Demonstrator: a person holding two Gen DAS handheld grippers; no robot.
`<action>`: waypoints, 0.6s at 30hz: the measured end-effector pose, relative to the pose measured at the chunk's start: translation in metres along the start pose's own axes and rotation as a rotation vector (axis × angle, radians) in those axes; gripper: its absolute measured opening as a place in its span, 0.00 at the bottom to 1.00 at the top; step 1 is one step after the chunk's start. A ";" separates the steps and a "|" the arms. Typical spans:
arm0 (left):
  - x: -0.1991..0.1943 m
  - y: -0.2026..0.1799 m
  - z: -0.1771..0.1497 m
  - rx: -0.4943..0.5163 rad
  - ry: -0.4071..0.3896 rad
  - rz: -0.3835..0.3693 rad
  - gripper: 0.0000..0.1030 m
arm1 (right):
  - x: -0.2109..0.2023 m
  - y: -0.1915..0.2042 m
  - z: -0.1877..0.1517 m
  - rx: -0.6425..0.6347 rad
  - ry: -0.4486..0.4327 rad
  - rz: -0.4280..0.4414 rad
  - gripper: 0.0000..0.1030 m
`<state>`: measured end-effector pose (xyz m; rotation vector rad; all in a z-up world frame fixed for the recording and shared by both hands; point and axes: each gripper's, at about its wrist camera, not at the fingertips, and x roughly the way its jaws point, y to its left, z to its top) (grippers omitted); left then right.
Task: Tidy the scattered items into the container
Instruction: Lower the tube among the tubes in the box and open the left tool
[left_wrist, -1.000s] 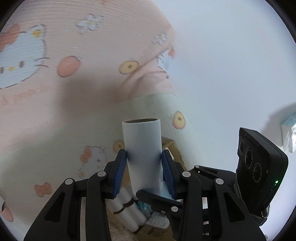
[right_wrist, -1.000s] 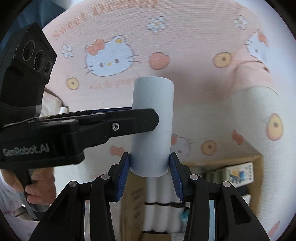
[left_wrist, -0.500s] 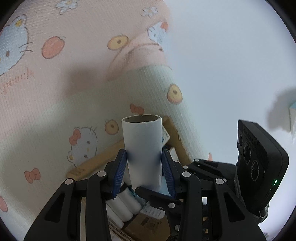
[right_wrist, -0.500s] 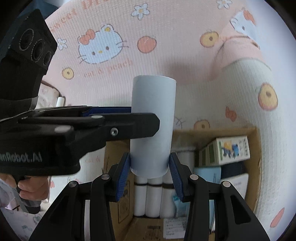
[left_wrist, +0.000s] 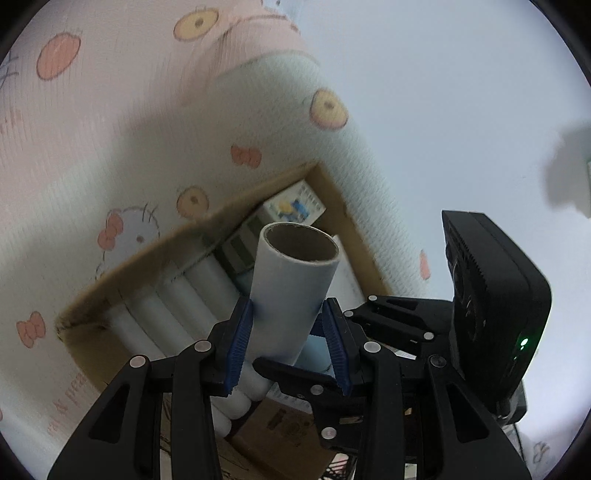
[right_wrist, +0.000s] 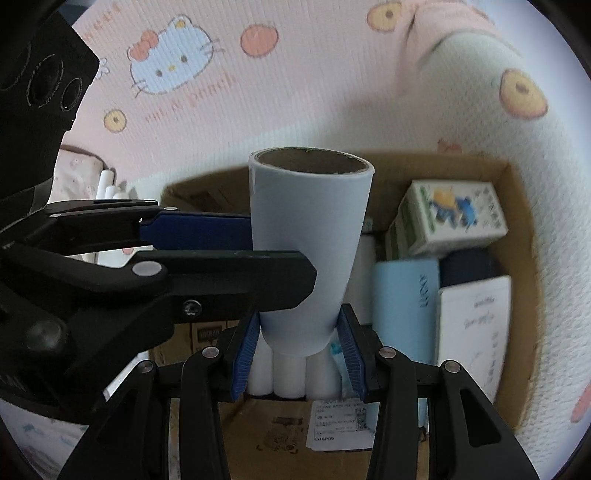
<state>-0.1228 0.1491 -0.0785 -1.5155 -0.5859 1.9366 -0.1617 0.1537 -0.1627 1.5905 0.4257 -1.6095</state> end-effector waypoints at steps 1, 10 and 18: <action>0.005 0.003 -0.002 -0.009 0.014 0.002 0.42 | 0.004 -0.002 -0.002 0.000 0.013 0.008 0.39; 0.038 0.028 -0.007 -0.180 0.120 0.001 0.42 | 0.039 -0.012 -0.009 -0.017 0.095 0.014 0.39; 0.053 0.043 -0.003 -0.286 0.130 0.057 0.40 | 0.053 -0.023 -0.004 0.024 0.105 0.028 0.39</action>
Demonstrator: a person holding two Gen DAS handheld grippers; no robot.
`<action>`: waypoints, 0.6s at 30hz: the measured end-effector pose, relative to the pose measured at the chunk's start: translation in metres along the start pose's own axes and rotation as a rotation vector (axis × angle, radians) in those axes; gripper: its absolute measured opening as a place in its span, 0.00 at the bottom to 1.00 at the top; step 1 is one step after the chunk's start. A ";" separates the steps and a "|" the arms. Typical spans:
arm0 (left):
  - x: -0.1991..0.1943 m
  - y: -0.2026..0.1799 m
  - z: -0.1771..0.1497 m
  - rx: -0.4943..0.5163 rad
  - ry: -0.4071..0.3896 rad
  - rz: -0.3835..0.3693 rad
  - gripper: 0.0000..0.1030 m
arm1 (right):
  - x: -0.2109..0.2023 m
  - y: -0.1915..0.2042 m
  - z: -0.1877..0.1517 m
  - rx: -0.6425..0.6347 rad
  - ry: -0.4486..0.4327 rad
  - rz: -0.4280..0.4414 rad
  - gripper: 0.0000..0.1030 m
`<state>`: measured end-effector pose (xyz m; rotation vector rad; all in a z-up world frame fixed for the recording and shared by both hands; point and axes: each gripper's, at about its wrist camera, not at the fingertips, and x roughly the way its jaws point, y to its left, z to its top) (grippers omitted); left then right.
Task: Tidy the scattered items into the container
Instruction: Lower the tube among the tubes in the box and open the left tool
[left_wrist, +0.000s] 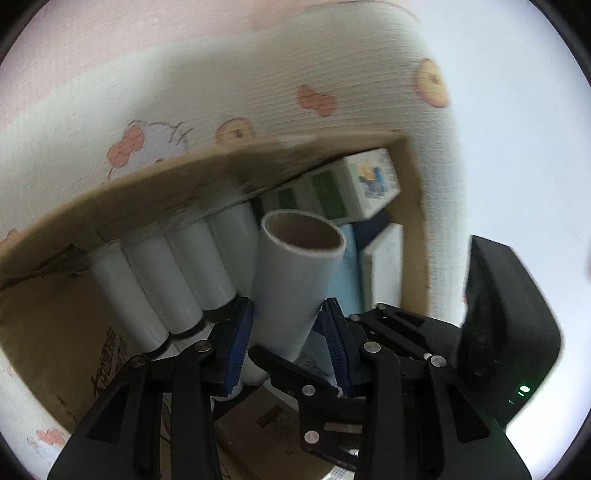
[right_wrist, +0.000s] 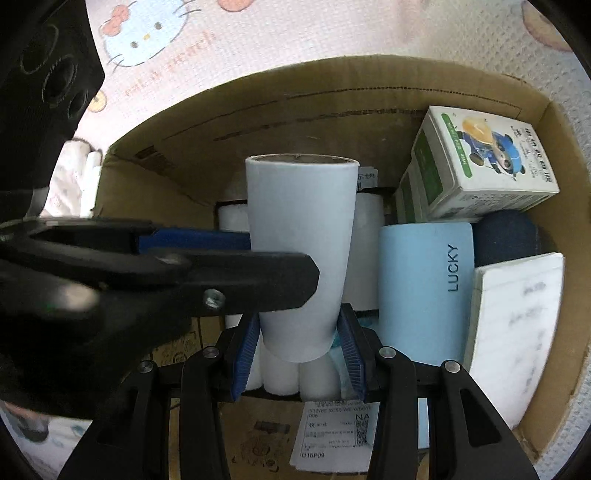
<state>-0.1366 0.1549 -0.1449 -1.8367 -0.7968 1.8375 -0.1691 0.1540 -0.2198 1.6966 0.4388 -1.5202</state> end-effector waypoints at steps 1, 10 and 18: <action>0.001 0.000 0.001 -0.005 -0.009 0.004 0.40 | 0.001 0.000 0.002 0.007 0.001 -0.002 0.39; 0.014 0.003 0.006 -0.038 -0.002 0.012 0.38 | 0.010 -0.013 0.011 0.047 -0.004 -0.017 0.39; 0.018 0.002 0.005 -0.039 -0.029 0.082 0.37 | 0.007 -0.009 0.008 0.015 -0.022 -0.084 0.38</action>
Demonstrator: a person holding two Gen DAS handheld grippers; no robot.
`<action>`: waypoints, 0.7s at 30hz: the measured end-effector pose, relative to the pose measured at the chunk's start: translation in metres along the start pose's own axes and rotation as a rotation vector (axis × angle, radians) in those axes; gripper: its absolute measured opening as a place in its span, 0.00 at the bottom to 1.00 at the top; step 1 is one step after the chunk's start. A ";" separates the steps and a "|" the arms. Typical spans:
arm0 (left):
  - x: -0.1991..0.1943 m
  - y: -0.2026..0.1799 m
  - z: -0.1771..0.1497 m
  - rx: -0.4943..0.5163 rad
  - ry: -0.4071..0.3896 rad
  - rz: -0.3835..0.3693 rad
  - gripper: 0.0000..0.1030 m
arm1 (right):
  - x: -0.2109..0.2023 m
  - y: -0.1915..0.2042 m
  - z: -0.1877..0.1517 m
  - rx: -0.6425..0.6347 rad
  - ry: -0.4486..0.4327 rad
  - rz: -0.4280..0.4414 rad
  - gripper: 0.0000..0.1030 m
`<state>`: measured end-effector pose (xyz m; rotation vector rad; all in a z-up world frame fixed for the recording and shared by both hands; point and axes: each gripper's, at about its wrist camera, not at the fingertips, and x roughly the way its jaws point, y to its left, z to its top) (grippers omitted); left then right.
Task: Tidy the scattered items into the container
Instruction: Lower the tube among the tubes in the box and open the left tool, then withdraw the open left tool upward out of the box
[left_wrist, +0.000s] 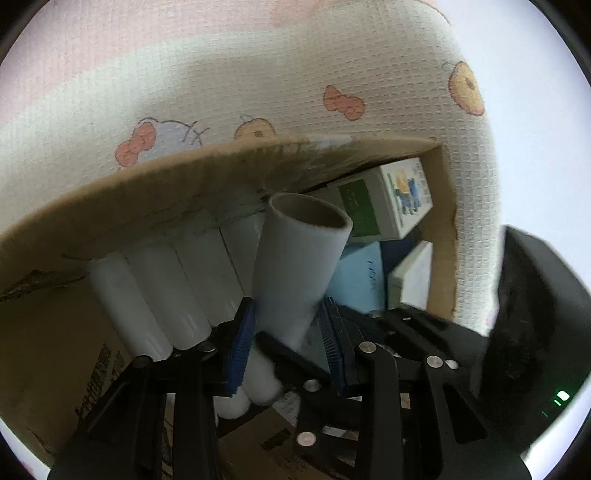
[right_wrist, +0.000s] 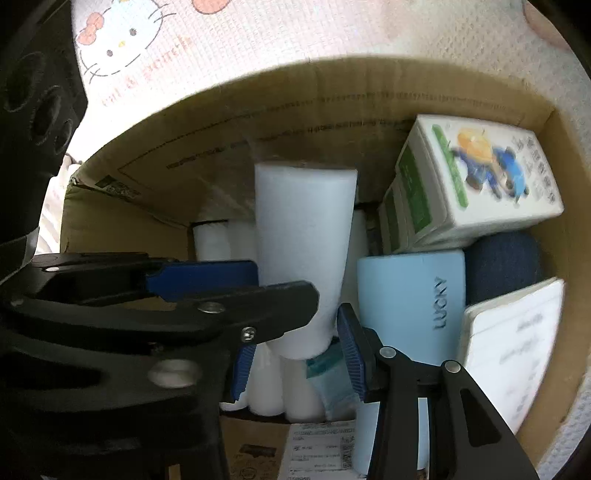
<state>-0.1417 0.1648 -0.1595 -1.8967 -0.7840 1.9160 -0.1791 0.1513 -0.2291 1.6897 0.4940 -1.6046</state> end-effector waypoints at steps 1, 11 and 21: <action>0.001 0.000 0.000 -0.008 -0.001 0.007 0.37 | -0.003 0.001 0.000 -0.001 -0.002 -0.009 0.39; 0.007 0.002 0.002 -0.043 0.019 0.029 0.36 | -0.019 0.013 -0.007 -0.072 -0.024 -0.113 0.40; -0.014 0.002 -0.002 -0.009 0.007 0.144 0.18 | -0.031 0.004 -0.019 -0.042 -0.029 -0.001 0.40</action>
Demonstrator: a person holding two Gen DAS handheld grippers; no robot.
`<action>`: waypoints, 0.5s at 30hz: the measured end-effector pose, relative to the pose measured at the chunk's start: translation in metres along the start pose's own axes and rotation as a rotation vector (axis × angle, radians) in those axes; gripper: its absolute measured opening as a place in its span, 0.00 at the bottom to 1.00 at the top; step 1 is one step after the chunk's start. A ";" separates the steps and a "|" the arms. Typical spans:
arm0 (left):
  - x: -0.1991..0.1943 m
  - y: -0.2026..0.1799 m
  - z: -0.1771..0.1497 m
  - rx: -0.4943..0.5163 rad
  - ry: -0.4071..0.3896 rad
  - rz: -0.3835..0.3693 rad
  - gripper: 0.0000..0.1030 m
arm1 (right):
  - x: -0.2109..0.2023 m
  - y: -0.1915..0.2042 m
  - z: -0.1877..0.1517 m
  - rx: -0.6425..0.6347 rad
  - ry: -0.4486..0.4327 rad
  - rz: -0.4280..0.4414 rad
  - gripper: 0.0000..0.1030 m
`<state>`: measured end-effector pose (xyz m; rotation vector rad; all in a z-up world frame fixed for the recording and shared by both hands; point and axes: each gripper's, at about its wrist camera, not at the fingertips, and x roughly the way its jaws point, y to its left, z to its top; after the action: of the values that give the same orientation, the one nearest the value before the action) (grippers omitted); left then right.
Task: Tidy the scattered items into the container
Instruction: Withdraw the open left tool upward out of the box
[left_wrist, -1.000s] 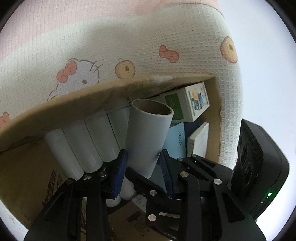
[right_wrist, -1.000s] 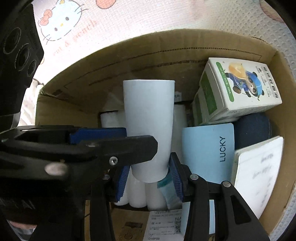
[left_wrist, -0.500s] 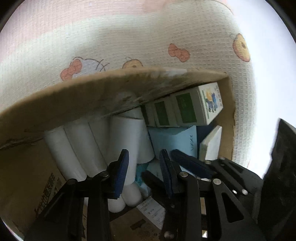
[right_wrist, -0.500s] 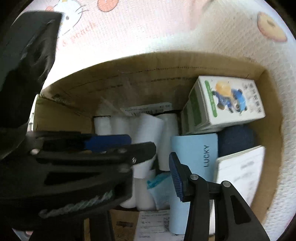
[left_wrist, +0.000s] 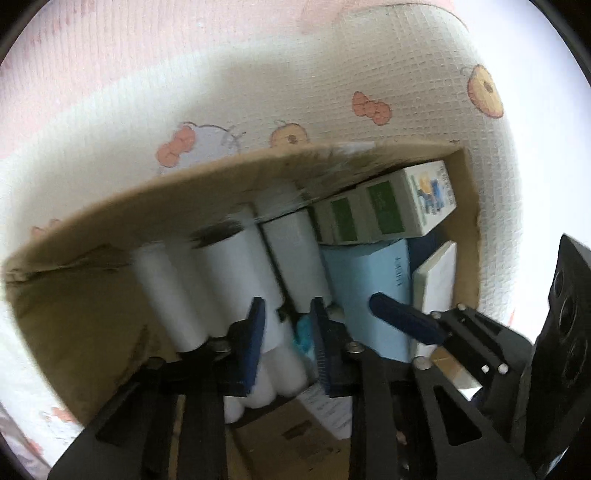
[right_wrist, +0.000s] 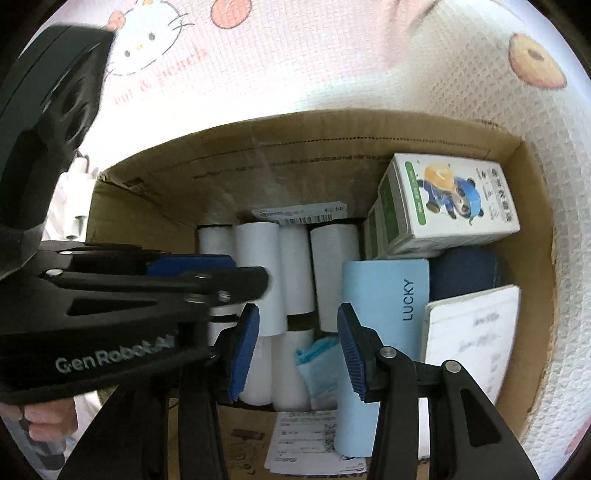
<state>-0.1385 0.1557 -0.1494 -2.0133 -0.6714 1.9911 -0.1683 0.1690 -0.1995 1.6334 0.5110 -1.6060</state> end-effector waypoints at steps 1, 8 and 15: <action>-0.001 0.000 0.000 0.000 0.004 0.003 0.18 | 0.000 0.000 0.000 0.001 0.000 0.005 0.40; 0.005 -0.008 -0.006 0.022 0.026 0.047 0.20 | -0.006 0.006 -0.007 -0.022 -0.018 -0.027 0.39; 0.014 -0.013 -0.003 0.061 0.053 0.047 0.23 | -0.014 0.008 -0.026 -0.031 0.005 0.029 0.15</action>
<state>-0.1377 0.1742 -0.1553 -2.0567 -0.5507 1.9522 -0.1476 0.1867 -0.1865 1.6153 0.5094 -1.5660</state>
